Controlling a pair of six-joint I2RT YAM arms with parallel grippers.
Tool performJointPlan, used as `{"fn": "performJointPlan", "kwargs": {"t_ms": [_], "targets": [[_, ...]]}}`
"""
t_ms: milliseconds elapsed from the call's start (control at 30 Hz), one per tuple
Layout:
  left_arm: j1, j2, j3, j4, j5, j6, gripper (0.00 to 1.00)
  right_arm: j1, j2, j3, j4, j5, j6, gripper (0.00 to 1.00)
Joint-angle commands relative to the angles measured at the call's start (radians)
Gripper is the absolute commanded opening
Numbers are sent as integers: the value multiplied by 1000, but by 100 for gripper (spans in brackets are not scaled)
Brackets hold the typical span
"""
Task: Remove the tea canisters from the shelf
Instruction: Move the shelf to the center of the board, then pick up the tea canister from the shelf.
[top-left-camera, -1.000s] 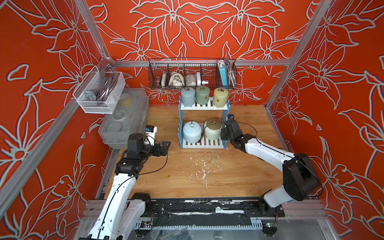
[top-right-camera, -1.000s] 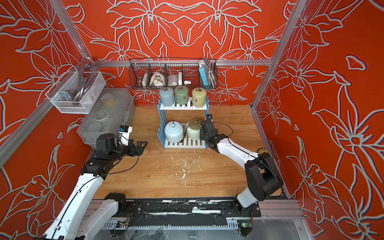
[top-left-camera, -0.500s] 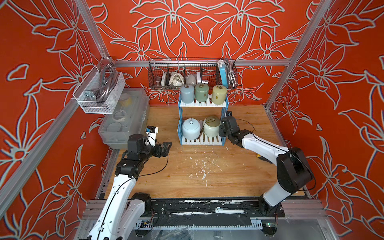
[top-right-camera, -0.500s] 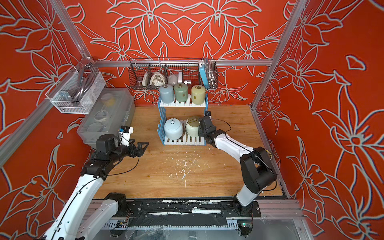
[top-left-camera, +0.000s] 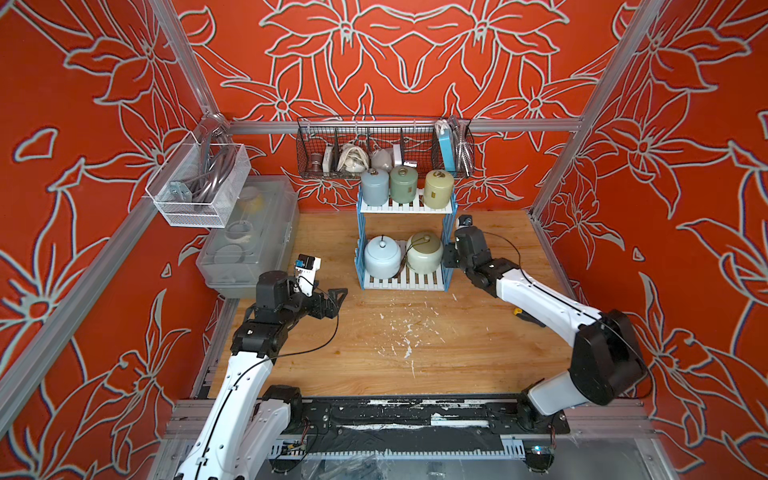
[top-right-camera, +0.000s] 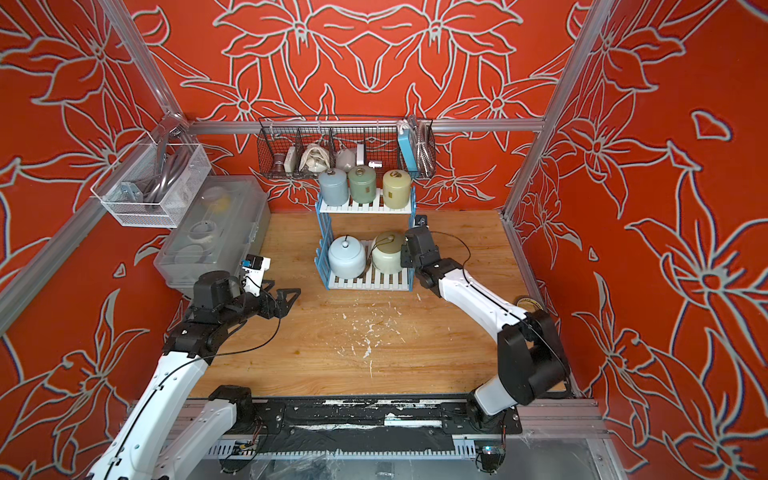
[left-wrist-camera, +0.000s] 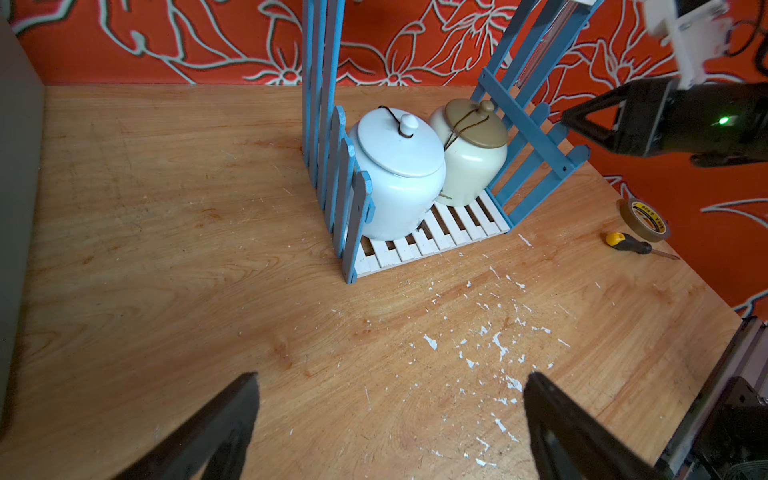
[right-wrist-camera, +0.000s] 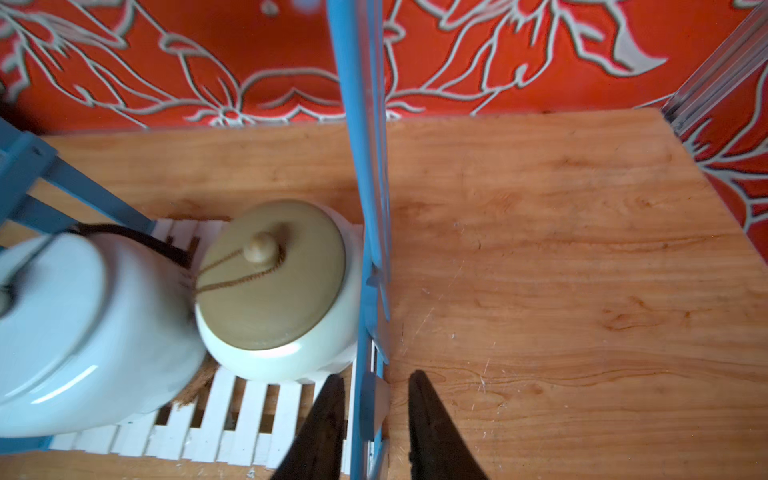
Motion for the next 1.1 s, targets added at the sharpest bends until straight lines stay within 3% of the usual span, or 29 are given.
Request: {"fn": "performJointPlan", "kwargs": {"t_ms": [0, 333, 700, 833, 1067], "targets": [[0, -17, 6, 10, 28, 19, 98, -7, -99, 8, -59, -37, -50, 40], [-15, -116, -39, 44, 50, 46, 98, -7, -329, 62, -203, -113, -228, 75], [-51, -260, -141, 180, -7, 10, 98, -8, -289, 281, -353, -183, -341, 97], [-61, -256, -112, 222, -59, -46, 98, -9, -254, 332, -340, -196, -360, 99], [-91, -247, -167, 467, -133, -106, 98, -21, -131, 460, -339, -212, -373, 99]]}}
